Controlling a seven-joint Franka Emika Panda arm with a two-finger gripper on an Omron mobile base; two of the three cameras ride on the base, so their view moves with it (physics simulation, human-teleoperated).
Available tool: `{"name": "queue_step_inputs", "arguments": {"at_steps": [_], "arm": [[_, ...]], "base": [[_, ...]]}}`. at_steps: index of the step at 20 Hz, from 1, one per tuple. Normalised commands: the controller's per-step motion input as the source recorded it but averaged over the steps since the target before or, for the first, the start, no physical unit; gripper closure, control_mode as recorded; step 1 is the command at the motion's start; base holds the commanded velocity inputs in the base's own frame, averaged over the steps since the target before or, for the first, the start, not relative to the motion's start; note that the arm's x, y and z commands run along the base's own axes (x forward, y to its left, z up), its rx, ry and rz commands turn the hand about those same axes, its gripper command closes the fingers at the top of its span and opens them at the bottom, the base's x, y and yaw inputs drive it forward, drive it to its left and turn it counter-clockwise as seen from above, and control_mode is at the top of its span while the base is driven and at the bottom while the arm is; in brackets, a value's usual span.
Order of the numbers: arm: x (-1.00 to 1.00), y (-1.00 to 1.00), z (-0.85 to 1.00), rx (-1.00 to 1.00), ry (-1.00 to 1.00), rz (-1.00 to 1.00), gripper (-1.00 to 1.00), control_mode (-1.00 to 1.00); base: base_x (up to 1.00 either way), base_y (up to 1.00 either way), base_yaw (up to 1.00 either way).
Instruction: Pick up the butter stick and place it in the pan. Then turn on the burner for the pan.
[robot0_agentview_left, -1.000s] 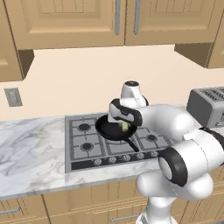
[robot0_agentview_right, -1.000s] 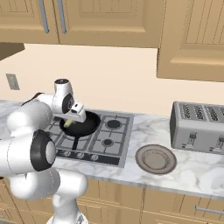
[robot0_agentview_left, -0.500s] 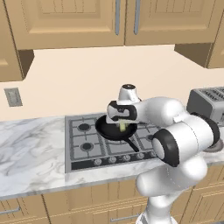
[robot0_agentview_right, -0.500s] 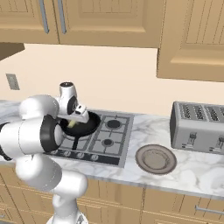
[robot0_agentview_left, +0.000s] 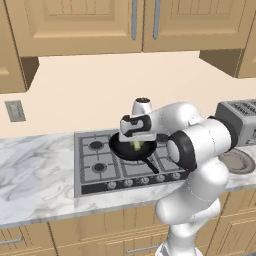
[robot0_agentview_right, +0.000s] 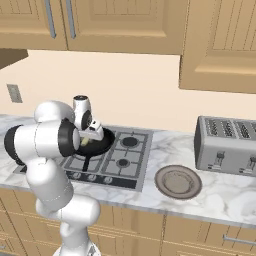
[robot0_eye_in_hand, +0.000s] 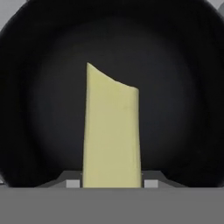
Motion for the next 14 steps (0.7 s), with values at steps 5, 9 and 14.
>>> {"name": "queue_step_inputs", "arguments": {"at_steps": [5,9,14], "arm": [[0.13,0.00,-0.27,0.00,0.03,0.03,1.00,-1.00],[0.01,0.00,-0.24,0.00,0.05,0.03,1.00,-1.00],[0.00,0.00,-0.13,0.00,0.02,0.02,-1.00,-1.00]], "base": [[0.00,0.00,0.00],[0.00,0.00,0.00],[0.00,0.00,0.00]]}}
